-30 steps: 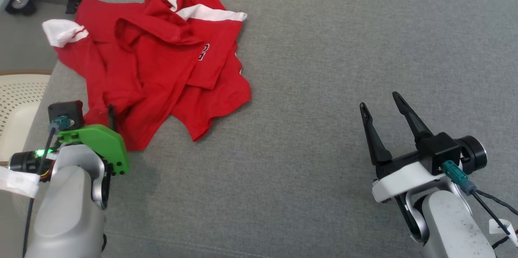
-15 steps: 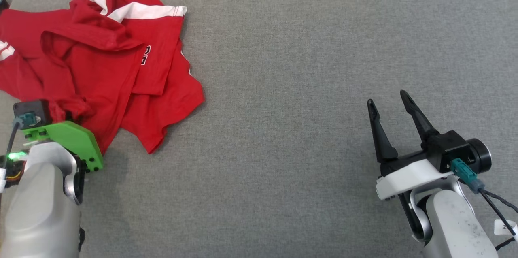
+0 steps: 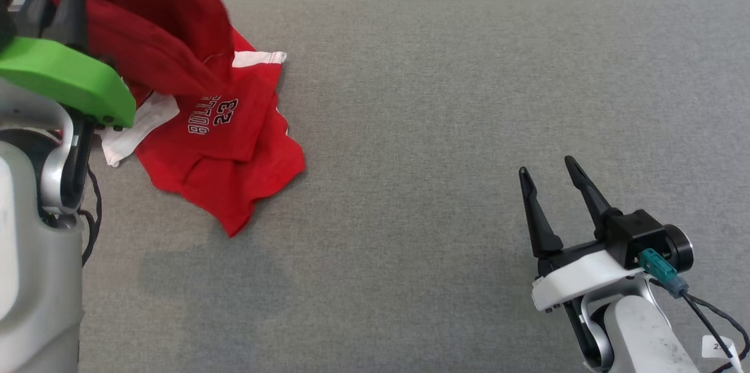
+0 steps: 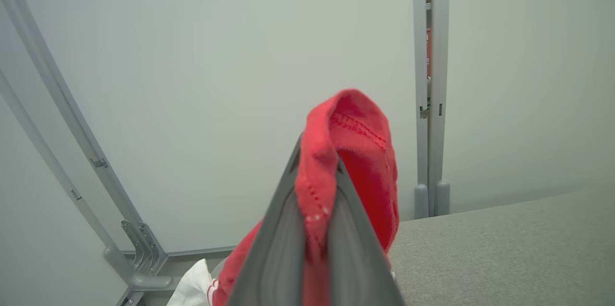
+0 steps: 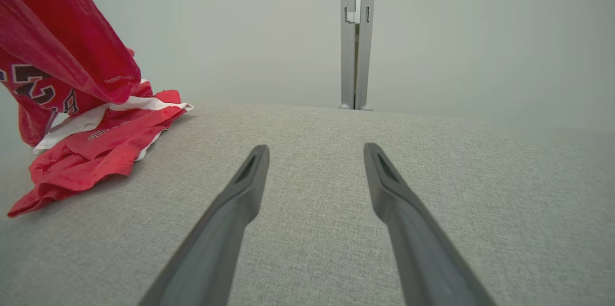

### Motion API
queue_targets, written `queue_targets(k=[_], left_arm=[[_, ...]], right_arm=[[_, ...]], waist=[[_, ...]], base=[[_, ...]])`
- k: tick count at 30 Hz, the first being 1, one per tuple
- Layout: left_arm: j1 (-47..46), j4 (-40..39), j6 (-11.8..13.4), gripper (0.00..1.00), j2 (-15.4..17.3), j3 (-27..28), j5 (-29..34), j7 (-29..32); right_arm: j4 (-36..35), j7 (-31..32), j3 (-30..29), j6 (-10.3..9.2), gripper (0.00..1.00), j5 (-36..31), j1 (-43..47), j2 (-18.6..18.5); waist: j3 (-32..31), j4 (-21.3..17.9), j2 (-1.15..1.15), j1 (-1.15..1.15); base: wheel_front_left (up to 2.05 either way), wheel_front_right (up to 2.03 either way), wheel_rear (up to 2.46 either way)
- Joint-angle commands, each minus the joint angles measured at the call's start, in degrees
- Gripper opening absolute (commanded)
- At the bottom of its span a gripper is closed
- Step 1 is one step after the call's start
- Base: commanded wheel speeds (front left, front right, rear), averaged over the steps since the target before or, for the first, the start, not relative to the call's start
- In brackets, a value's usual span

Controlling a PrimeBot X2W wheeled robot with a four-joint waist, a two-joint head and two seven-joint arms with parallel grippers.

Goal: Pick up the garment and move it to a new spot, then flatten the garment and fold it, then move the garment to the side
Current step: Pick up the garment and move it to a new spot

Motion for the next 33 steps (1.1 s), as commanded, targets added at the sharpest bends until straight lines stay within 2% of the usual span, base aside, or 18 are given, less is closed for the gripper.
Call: queue_targets(k=[1, 4, 8, 13, 18, 23, 26, 29, 33], left_arm=[[-1.7, -4.0, -0.5, 0.0, 0.4, -0.5, -1.1, 1.9], [-4.0, -11.4, -1.0, 0.0, 1.0, -1.6, -1.9, 5.7], [-7.3, -18.0, -1.7, 0.0, 0.0, -3.9, -5.0, 10.0], [-9.9, -22.3, -2.1, 0.0, -3.2, -8.1, -9.1, 13.4], [-10.5, -23.1, -1.5, 0.0, -6.0, -10.6, -12.0, 15.8], [-7.4, -17.7, 0.3, 0.0, -9.6, -12.0, -15.8, 16.8], [-6.3, -10.7, 1.3, 0.0, -10.5, -12.1, -16.0, 15.6], [-6.0, -2.1, 2.3, 0.0, -11.4, -11.8, -15.2, 12.7], [-7.6, 11.8, 3.5, 0.0, -11.2, -10.5, -12.5, 5.4]], right_arm=[[0.1, -0.2, 0.1, -0.04, 1.0, 0.5, 1.1, 0.0], [0.0, -0.2, 0.2, -0.04, 1.0, 0.9, 1.5, 0.2], [-0.1, -0.2, 0.1, -0.04, 1.0, 1.3, 2.5, 0.3], [-0.2, -0.2, 0.3, -0.04, 1.0, 2.4, 3.9, 0.4], [-1.0, -0.2, 0.4, -0.04, 1.0, 3.4, 4.4, 0.4], [-1.7, -0.2, 0.6, -0.04, 1.0, 4.5, 3.7, 0.4], [-2.0, -0.2, 0.4, -0.03, 1.0, 5.1, 3.8, 0.4], [-2.1, -0.2, 0.4, -0.03, 1.0, 5.8, 4.3, 0.4], [-2.2, -0.2, 0.8, -0.03, 1.0, 6.9, 4.3, 0.5]], waist=[[-1.7, -2.5, 0.0, 0.0], [-2.7, -5.0, 0.0, 0.0], [-3.8, -8.6, 0.0, 0.0], [-5.3, -13.6, 0.0, 0.0], [-6.0, -19.0, 0.0, 0.0], [-5.5, -25.1, 0.0, 0.0], [-4.9, -28.2, 0.0, 0.0], [-4.0, -30.6, 0.0, 0.0], [-2.3, -32.8, 0.0, 0.0]], base=[[0.0, 0.0, 0.0], [0.0, 0.0, 0.0], [0.0, 0.0, 0.0], [0.0, 0.0, 0.0], [0.0, 0.0, 0.0], [0.0, 0.0, 0.0], [0.0, 0.0, 0.0], [0.0, 0.0, 0.0], [0.0, 0.0, 0.0]])
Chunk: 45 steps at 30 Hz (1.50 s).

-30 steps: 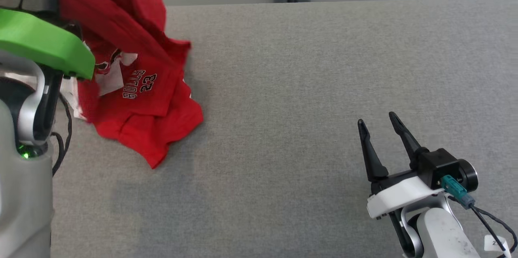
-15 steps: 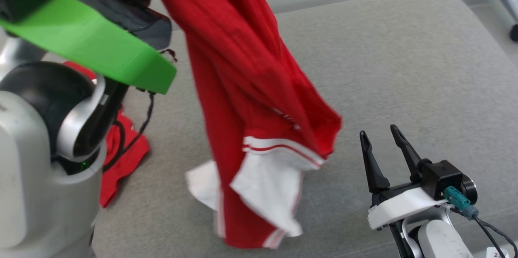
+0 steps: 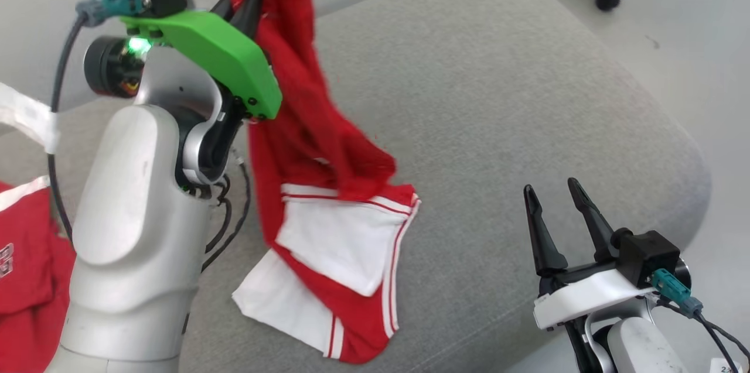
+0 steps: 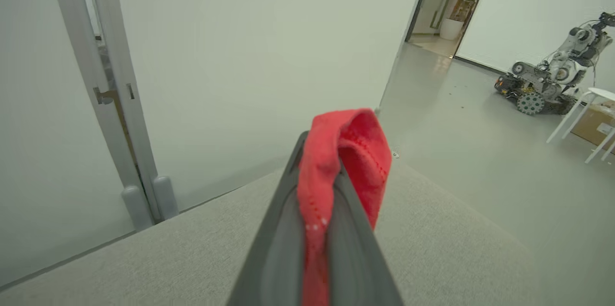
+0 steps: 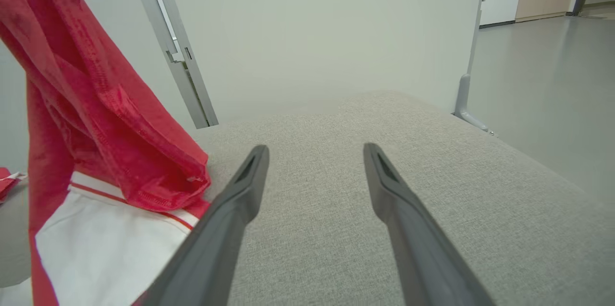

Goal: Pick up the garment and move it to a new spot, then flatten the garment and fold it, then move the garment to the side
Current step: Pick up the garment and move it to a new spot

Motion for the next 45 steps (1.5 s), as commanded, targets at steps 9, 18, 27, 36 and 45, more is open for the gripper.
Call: queue_targets(k=[9, 18, 27, 36, 45], left_arm=[[1.5, 24.9, 0.7, 1.0, -0.6, 0.9, 2.9, -18.7], [5.7, 25.1, 0.9, 1.0, -2.0, -3.5, 6.0, -33.3], [22.7, 8.6, 5.1, 1.0, -1.3, -5.3, 9.1, -36.6], [39.9, -1.0, 10.8, 1.0, 0.3, -2.3, 12.8, -36.7], [48.2, -5.8, 10.1, 1.0, -0.4, 3.2, 16.8, -36.8]], right_arm=[[0.1, -0.2, -0.4, -0.02, 1.0, 0.6, -1.1, 0.0], [-1.3, -0.2, -3.2, -0.03, 1.0, -3.2, -1.3, 0.0], [-4.5, -0.2, -7.4, -0.02, 1.0, -7.8, 1.9, 0.0], [-5.7, -0.2, -10.3, -0.03, 1.0, -10.6, 5.3, -0.6], [-4.8, -0.2, -11.8, -0.02, 1.0, -11.4, 8.4, -0.6]], waist=[[4.3, -2.6, 0.0, 0.0], [1.7, 4.7, 0.0, 0.0], [-1.3, 14.0, 0.0, 0.0], [-3.0, 20.9, 0.0, 0.0], [-4.8, 25.0, 0.0, 0.0]], base=[[0.0, 0.0, 0.0], [0.0, 0.0, 0.0], [0.0, 0.0, 0.0], [0.0, 0.0, 0.0], [0.0, 0.0, 0.0]])
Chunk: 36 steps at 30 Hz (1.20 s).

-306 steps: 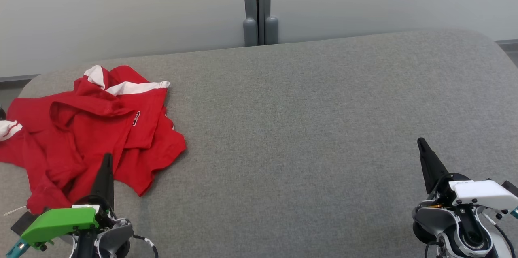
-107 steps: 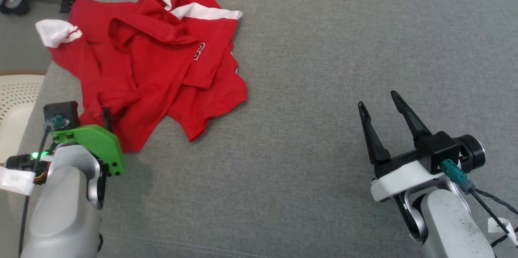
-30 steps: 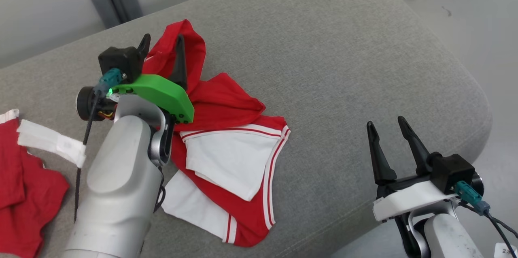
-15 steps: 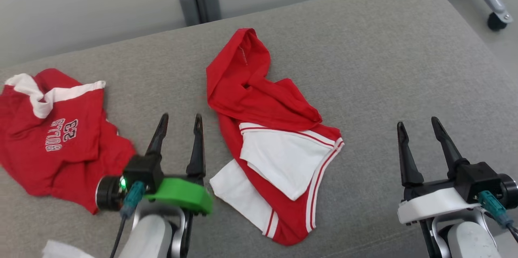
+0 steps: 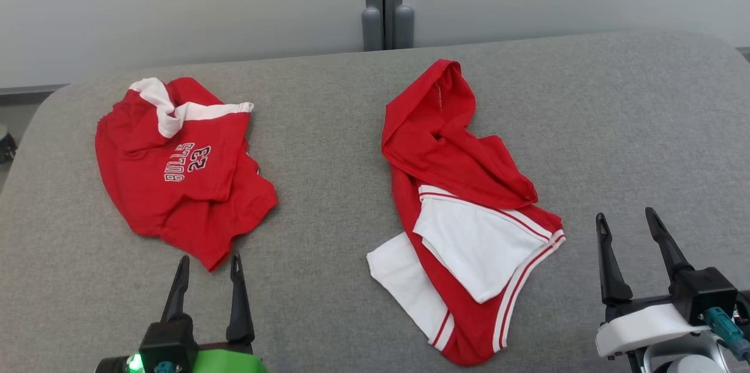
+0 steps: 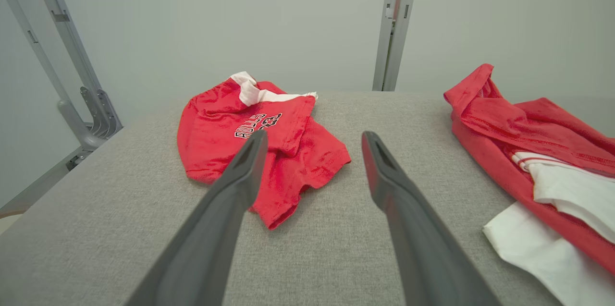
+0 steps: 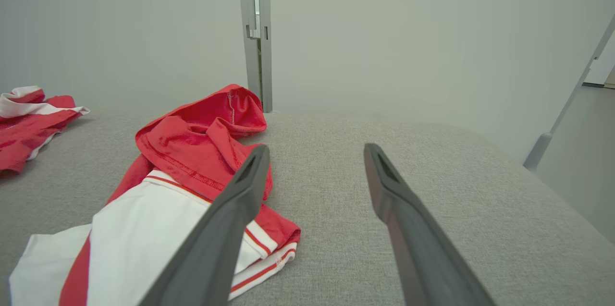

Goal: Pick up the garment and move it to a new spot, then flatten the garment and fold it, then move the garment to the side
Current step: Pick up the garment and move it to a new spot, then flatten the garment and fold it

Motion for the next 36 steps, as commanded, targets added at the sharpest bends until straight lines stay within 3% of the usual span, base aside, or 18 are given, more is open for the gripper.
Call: queue_targets(k=[1, 11, 23, 29, 36], left_arm=[[1.7, 0.0, -0.6, 1.0, 0.0, 0.9, 0.3, 0.0], [4.8, 1.5, -10.1, 1.0, -1.4, 6.4, -1.0, -0.1], [3.8, 3.9, -12.9, 1.0, -2.1, 7.7, 0.2, -0.1], [0.1, 8.1, -13.7, 1.0, -2.2, -0.1, -1.7, 0.1], [-10.2, 15.7, -14.8, 1.0, -2.1, -13.0, -5.2, 9.2]], right_arm=[[0.3, -0.2, -0.1, -0.04, 1.0, -0.4, 0.9, 0.0], [2.2, -0.2, 0.3, -0.04, 1.0, -0.3, 2.2, 0.3], [3.0, -0.2, 1.2, -0.04, 1.0, 0.1, 1.2, 0.5], [2.6, -0.2, 1.9, -0.04, 1.0, 0.1, 0.4, 0.5], [2.6, -0.2, 3.5, -0.04, 1.0, 0.4, -1.4, 0.5]], waist=[[-1.8, 1.9, 0.0, 0.0], [-2.7, 2.7, 0.0, 0.0], [-3.1, 1.5, 0.0, 0.0], [-2.4, -0.3, 0.0, 0.0], [0.0, -3.9, 0.0, 0.0]], base=[[0.0, 0.0, 0.0], [0.0, 0.0, 0.0], [0.0, 0.0, 0.0], [0.0, 0.0, 0.0], [0.0, 0.0, 0.0]])
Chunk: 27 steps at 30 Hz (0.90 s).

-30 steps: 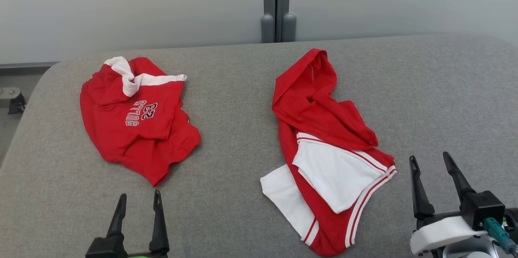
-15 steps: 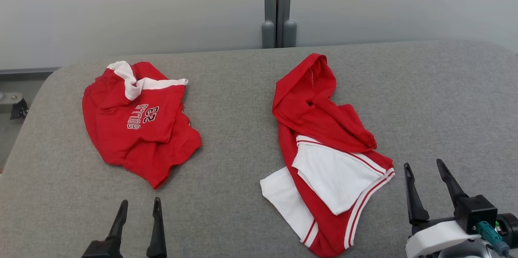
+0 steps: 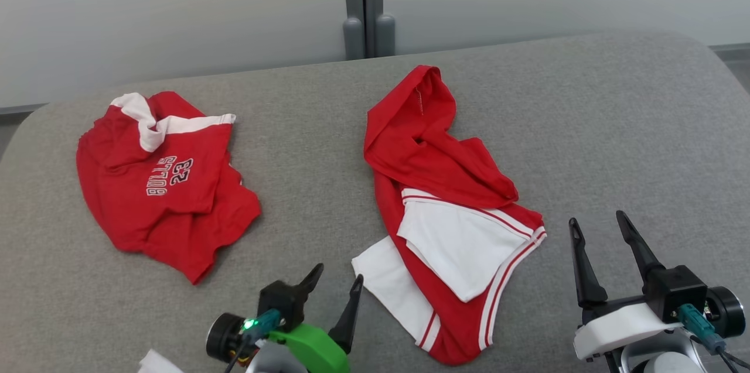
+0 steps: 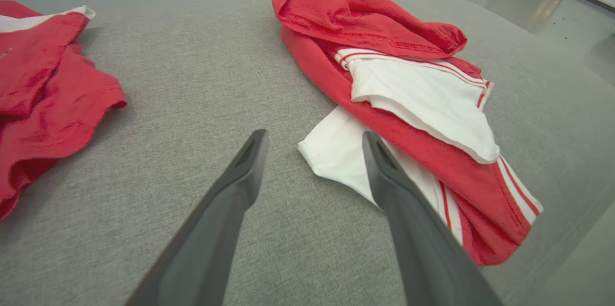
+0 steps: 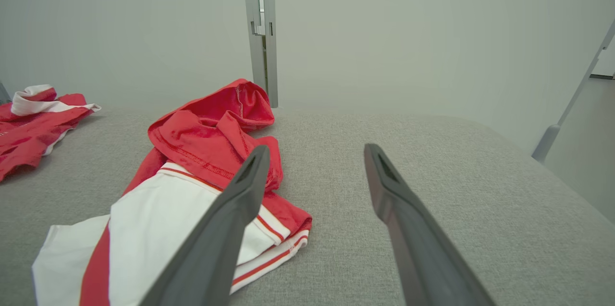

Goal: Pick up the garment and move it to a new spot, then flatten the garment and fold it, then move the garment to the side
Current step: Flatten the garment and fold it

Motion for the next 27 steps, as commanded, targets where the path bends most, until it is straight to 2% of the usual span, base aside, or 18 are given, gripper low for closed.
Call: queue_targets(k=[1, 8, 14, 22, 23, 24, 27], left_arm=[[-2.5, 1.4, -0.1, 1.0, 0.2, -1.6, -0.6, 1.7], [-11.7, 11.1, 1.7, 1.0, 0.3, -6.4, -5.3, 10.6], [-16.7, 17.6, 2.8, 1.0, 0.3, -7.2, -6.0, 11.8], [-18.5, 25.4, 0.2, 1.0, 0.5, -9.3, -7.3, 16.8], [-18.4, 26.3, -0.2, 0.03, 0.5, -9.6, -8.1, 17.4], [-18.3, 26.7, -0.7, 0.0, 0.5, -10.4, -8.1, 18.1], [-17.3, 26.0, -1.9, 0.0, 0.2, -12.0, -11.1, 19.1]], right_arm=[[0.1, -0.2, 0.2, -0.04, 1.0, 0.2, -0.8, -0.1], [0.3, -0.2, 0.9, -0.03, 1.0, 0.7, -2.3, 0.0], [0.5, -0.2, 0.4, -0.03, 1.0, 1.1, -2.3, 0.0], [0.6, -0.2, 0.7, -0.03, 1.0, 1.9, -3.0, 0.0], [0.6, -0.2, 0.8, -0.04, 1.0, 2.0, -3.1, 0.0], [0.7, -0.2, 0.9, -0.03, 1.0, 2.1, -3.2, 0.0], [0.9, -0.2, 1.3, -0.04, 1.0, 2.4, -3.3, 0.0]], waist=[[1.6, -2.2, 0.0, 0.0], [3.6, -6.5, 0.0, 0.0], [4.5, -8.6, 0.0, 0.0], [5.1, -9.1, 0.0, 0.0], [5.2, -9.1, 0.0, 0.0], [5.2, -9.1, 0.0, 0.0], [5.1, -8.8, 0.0, 0.0]], base=[[0.0, 0.0, 0.0], [0.0, 0.0, 0.0], [0.0, 0.0, 0.0], [0.0, 0.0, 0.0], [0.0, 0.0, 0.0], [0.0, 0.0, 0.0], [0.0, 0.0, 0.0]])
